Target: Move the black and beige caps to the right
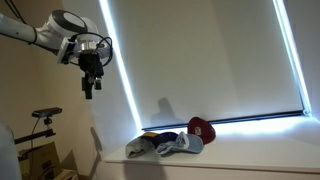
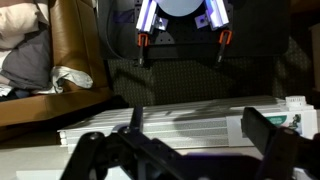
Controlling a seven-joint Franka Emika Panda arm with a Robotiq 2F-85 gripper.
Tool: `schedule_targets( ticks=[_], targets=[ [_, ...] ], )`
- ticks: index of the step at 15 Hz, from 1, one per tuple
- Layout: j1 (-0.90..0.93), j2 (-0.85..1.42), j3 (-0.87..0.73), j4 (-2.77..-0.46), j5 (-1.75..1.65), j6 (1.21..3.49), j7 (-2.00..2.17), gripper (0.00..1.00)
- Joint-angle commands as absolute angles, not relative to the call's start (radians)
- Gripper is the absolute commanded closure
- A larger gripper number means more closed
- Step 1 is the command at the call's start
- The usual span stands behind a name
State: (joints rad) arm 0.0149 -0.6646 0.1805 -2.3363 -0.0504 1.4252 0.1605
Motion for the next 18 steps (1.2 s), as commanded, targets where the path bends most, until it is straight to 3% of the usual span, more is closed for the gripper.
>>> schedule_targets(
  ticks=[1,5,8,9,12,18],
  targets=[
    [0.034,-0.849,0.106,-2.497,-0.108,1.409,0.096,0.00],
    [0.053,-1.043,0.012,-2.596,-0.378,1.430,-0.099,0.00],
    [0.022,-1.122,-0.140,-2.530,-0.511,1.368,-0.260,0.00],
    [0.044,-1.048,-0.079,-2.512,-0.463,1.385,-0.177,0.00],
    [0.040,-1.129,-0.162,-2.512,-0.504,1.367,-0.241,0.00],
    [0.042,-1.124,-0.152,-2.514,-0.504,1.366,-0.240,0.00]
  ],
)
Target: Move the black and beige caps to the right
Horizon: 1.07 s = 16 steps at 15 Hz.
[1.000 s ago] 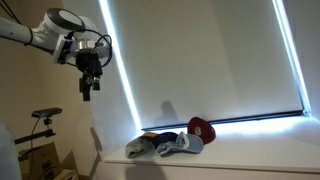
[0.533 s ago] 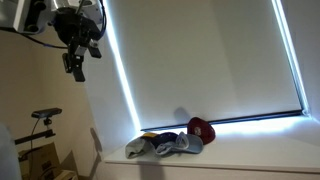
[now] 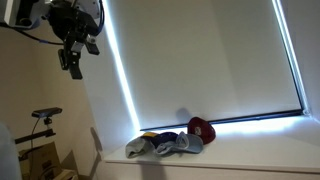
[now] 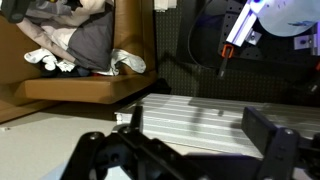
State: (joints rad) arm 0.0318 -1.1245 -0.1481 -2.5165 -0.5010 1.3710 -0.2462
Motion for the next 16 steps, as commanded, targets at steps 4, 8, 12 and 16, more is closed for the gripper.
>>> schedule_targets(
  ticks=[4,8,12,16],
  targets=[
    [0.042,-1.124,-0.152,-2.514,-0.504,1.366,-0.240,0.00],
    [0.042,-1.124,-0.152,-2.514,-0.504,1.366,-0.240,0.00],
    [0.042,-1.124,-0.152,-2.514,-0.504,1.366,-0.240,0.00],
    [0.067,-1.077,-0.134,-2.468,-0.478,1.424,-0.214,0.00]
  ],
)
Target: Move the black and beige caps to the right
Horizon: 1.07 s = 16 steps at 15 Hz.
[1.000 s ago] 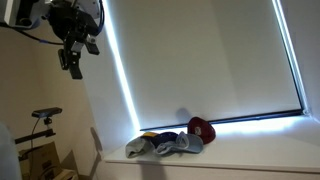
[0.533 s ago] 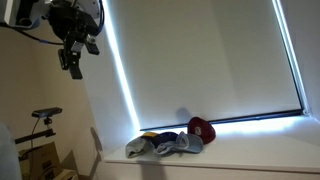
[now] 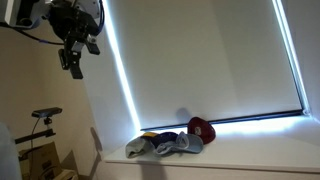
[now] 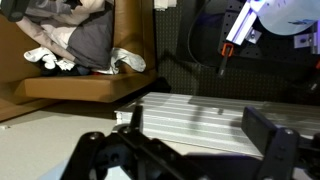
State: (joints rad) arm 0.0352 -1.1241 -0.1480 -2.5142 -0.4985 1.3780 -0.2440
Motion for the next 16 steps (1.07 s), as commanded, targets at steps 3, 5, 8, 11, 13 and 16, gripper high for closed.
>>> schedule_targets(
  ticks=[3,5,8,11,13,16],
  targets=[
    [0.143,-0.984,-0.051,-2.366,-0.452,1.570,-0.203,0.00],
    [0.197,-0.901,-0.006,-2.299,-0.418,1.629,-0.244,0.00],
    [0.257,-0.723,0.005,-2.185,-0.326,1.719,-0.297,0.00],
    [0.283,-0.617,-0.057,-2.174,-0.228,1.858,-0.403,0.00],
    [0.286,-0.578,-0.105,-2.220,-0.148,1.945,-0.505,0.00],
    [0.263,-0.566,-0.148,-2.278,-0.047,1.867,-0.648,0.00]
  ],
)
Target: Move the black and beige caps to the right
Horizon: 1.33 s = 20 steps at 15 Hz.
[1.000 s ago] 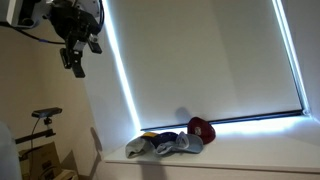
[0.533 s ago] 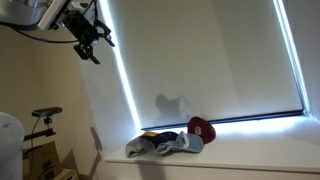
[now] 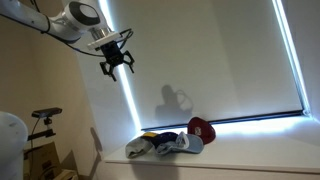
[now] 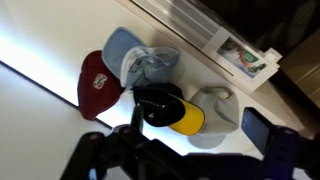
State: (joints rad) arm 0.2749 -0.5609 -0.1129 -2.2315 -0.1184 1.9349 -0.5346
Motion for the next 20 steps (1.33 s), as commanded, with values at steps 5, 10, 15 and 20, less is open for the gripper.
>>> schedule_targets(
  ticks=[5,10,15,20],
  targets=[
    [0.231,-0.546,-0.120,-2.266,-0.049,1.881,-0.637,0.00],
    [0.311,-0.303,-0.009,-2.141,-0.007,1.849,-0.700,0.00],
    [0.326,0.000,0.142,-1.950,-0.057,1.838,-0.768,0.00],
    [0.282,0.143,0.181,-1.815,-0.247,1.907,-0.571,0.00]
  ],
)
